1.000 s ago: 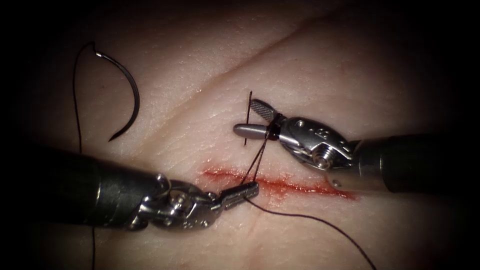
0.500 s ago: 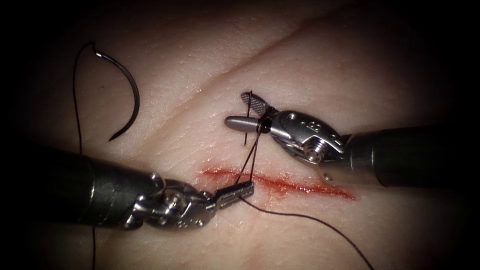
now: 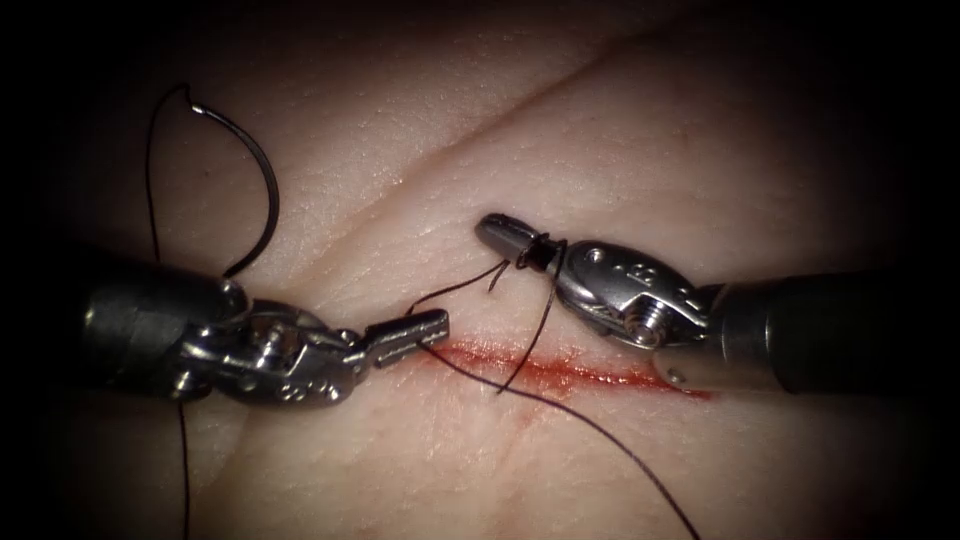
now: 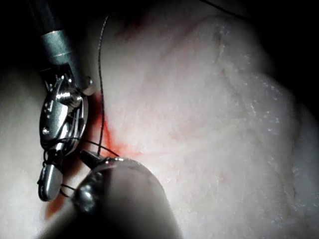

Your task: Wound Closure

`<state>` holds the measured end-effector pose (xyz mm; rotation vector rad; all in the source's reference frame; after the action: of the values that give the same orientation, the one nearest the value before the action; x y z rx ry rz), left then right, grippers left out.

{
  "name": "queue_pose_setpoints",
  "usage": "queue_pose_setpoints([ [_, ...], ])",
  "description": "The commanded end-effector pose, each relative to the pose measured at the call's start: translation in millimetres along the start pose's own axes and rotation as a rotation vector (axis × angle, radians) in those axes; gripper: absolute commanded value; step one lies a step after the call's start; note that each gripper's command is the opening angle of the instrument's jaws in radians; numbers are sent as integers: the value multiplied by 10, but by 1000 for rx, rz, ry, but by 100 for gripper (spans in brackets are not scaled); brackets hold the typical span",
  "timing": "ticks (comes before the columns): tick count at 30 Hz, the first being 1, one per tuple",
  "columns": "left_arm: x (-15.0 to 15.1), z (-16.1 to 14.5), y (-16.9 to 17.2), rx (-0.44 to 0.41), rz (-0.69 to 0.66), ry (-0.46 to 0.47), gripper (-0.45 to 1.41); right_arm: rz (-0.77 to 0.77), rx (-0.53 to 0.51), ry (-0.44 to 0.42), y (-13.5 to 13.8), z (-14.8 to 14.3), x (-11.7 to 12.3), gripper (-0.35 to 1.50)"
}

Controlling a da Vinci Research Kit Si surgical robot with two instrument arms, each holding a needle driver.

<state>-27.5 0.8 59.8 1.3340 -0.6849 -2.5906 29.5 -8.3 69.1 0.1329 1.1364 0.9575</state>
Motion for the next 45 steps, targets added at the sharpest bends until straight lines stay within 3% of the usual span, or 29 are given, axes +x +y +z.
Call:
queue_pose_setpoints([
  [1,-3,4,-2,2,-6,-2,-45,-18,6,0,-11,0,-8,-35],
  [11,-37,11,-79,-8,-73,-23,-45,-89,-19,19,-37,-17,-37,-35],
  [21,-83,39,-130,-15,-86,-129,-45,-181,-109,9,-75,-34,-52,-35],
  [31,-145,68,-204,60,-105,-175,-45,-230,-114,12,-97,-51,-65,-35],
  [40,-173,102,-191,93,-86,-205,-45,-248,-118,3,-105,-65,-76,-35],
  [45,-181,115,-203,170,-49,-231,-45,-263,-118,-4,-109,-72,-78,-35],
])
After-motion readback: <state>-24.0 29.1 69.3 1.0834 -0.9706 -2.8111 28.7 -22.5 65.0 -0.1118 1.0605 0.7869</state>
